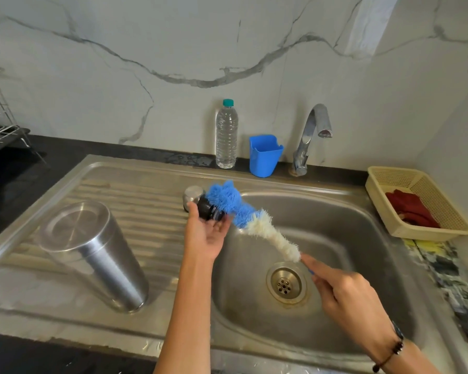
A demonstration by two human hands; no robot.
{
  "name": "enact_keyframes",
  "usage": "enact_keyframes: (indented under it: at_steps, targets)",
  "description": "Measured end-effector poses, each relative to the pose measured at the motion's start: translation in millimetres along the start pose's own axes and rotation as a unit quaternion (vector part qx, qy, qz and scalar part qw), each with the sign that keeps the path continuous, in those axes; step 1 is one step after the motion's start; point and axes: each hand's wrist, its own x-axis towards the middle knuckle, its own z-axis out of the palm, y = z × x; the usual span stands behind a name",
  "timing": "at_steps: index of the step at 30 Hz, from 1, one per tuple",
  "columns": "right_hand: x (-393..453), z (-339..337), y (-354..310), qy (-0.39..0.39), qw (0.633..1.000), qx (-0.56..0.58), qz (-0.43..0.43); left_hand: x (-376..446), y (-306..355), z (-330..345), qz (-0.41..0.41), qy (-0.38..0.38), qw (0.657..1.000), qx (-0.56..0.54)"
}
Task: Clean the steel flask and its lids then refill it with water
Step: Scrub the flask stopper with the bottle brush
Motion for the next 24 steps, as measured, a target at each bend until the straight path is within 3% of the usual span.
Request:
enact_keyframes:
  at_steps: [4, 10, 15, 20, 24]
  targets:
    - [8.0, -1.3, -3.5, 0.024, 0.999, 0.026, 0.004, -5.5, -2.5, 4.9, -0.004, -0.034, 0.999, 0.015]
    - [17.4, -6.1, -6.9, -0.011, 0.999, 0.042, 0.032, -3.8, -3.6, 0.3, 0.012, -0.074, 0.997, -0.028]
    - [11.4, -4.4, -6.2, -0.012, 0.998, 0.039, 0.043, 0.6, -4.3, -0.3, 0.04, -0.032, 0.998, -0.043]
    - [11.3, -0.8, -3.2, -0.034, 0.998, 0.006, 0.054, 2.9, -8.8, 2.0, 0.105, -0.053, 0.99, 0.079]
    - [6.9, -3.7, -4.5, -0.022, 0.999, -0.014, 0.036, 5.9, -4.1, -0.4, 0.148, -0.015, 0.986, 0.077]
